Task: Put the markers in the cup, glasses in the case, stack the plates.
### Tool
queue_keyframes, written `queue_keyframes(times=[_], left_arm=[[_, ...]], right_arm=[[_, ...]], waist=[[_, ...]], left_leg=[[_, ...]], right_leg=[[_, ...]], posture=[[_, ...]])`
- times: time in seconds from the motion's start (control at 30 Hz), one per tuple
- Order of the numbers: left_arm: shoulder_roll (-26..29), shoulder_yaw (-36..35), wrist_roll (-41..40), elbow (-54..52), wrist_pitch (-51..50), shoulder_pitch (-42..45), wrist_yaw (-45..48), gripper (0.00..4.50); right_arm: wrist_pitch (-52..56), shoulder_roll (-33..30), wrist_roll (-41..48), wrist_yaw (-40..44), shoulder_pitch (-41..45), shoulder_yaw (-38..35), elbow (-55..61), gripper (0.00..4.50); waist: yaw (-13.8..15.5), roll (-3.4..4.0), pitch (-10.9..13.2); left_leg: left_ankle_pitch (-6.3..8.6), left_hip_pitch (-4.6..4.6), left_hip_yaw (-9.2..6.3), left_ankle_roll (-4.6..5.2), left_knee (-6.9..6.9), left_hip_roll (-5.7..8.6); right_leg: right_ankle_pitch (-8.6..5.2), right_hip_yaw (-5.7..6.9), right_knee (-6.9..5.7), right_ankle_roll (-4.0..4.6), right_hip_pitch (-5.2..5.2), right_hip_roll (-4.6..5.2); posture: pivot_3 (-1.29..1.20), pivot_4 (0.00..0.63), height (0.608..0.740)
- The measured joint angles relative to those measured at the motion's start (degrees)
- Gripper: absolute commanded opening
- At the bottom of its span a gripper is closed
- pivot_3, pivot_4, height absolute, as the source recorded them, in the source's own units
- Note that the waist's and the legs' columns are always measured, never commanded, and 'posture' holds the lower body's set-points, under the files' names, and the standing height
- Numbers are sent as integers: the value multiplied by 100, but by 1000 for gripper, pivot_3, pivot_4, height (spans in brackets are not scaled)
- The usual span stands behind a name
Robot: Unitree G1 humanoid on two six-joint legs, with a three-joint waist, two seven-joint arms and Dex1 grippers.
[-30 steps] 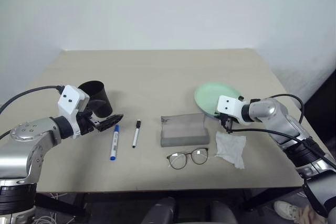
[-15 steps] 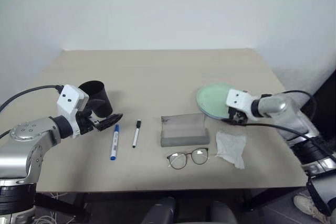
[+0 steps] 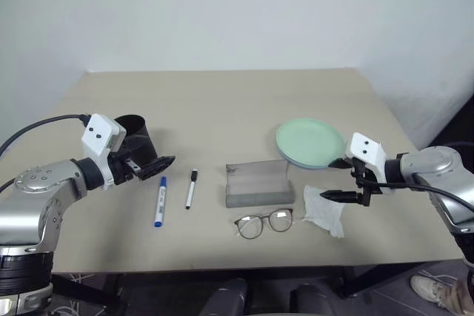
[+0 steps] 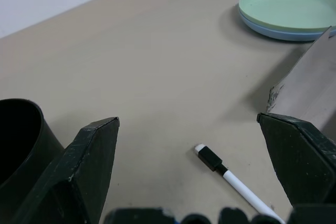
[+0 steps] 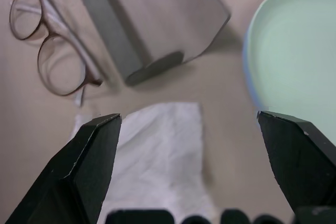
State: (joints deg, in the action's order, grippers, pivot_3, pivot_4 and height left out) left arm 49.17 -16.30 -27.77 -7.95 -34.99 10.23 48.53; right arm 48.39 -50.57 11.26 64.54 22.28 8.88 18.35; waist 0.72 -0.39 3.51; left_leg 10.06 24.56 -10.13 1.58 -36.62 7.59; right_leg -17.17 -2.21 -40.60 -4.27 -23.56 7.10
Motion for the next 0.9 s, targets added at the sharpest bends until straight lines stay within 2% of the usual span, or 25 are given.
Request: queue_keyframes(times=[0.2,0.37,0.5,0.8,0.83,0.9], left_arm=[[0,12,4,29,0,1,16,4500],[0,12,4,28,0,-17,10,4500],[0,10,3,21,0,-33,0,4500],[-1,-9,2,13,0,-86,-55,4500],[-1,-9,2,13,0,-86,-56,4500],[-1,-11,2,13,0,-86,-58,4500]], right_arm=[[13,-63,-32,-176,-241,316,-49,4476],[-533,-189,-423,-330,-450,691,-428,4476],[-635,-131,-458,-383,-506,831,-544,3601],[-731,-130,-442,-379,-471,824,-605,276],[-731,-130,-428,-354,-456,823,-616,45],[-712,-94,-378,-316,-378,814,-624,45]], waist=[[-1,0,0],[2,-1,0],[-4,0,1],[3,-1,1],[2,-1,1],[-1,-1,1]], left_leg=[[1,0,3,1,-1,-1],[1,0,2,1,-2,-2],[1,-1,4,1,-1,-5],[1,-1,3,1,-5,-5],[1,0,4,1,-5,-5],[1,0,3,1,-4,-5]], right_leg=[[-1,1,2,1,1,2],[-1,4,4,0,2,2],[0,3,3,0,1,1],[0,5,4,-1,4,0],[0,5,4,-1,3,0],[0,5,3,-1,2,0]], posture=[[0,0,683],[0,0,683],[0,0,683],[0,0,683],[0,0,683],[0,0,683]])
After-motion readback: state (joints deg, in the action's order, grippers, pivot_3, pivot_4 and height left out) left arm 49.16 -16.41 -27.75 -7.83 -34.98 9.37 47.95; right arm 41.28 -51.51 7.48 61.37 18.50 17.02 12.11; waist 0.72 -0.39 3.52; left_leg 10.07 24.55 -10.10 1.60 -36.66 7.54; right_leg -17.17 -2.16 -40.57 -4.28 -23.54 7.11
